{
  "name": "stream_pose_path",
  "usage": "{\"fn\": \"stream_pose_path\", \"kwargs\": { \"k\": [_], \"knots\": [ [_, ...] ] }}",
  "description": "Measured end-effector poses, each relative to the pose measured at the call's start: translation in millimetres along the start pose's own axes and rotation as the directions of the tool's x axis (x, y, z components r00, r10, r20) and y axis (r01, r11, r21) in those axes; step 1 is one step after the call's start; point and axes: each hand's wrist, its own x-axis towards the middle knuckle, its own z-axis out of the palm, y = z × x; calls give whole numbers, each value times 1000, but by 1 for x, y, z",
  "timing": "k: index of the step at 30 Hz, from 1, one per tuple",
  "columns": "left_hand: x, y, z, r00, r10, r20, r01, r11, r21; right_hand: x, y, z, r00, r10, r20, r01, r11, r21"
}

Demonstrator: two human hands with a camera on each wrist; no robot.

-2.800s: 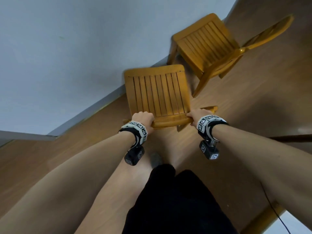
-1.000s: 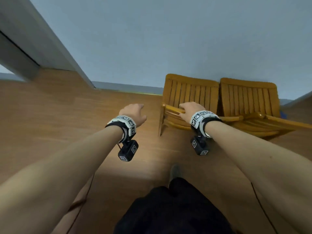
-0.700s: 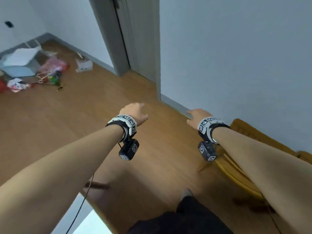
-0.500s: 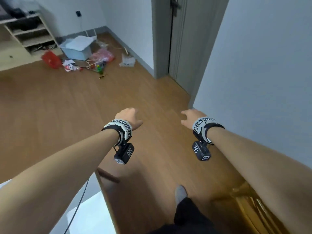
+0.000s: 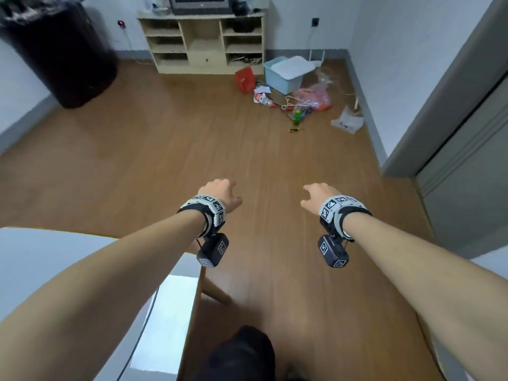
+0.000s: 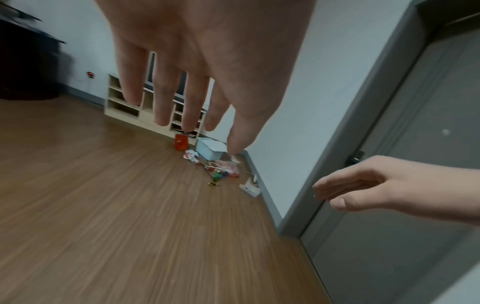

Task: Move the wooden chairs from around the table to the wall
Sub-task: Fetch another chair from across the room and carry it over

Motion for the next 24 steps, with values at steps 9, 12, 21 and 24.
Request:
{"fn": "stream_pose_path", "kwargs": {
  "k": [9, 12, 21, 24],
  "knots": [
    [163, -96, -41, 984, -172, -38, 169, 982, -84, 204, -123, -63, 975, -222, 28, 223, 974, -38],
    [223, -131, -63, 981, -196, -16, 193, 975, -107, 270, -169, -91, 970, -240, 46, 243, 967, -75],
    [371, -233, -137, 969, -246, -27, 244, 968, -56, 434, -286, -175, 956, -287, 57, 292, 944, -151],
    [412, -276, -151, 952, -307, -16, 305, 950, -64, 488, -336, -183, 934, -344, 90, 355, 918, -177]
  ]
}}
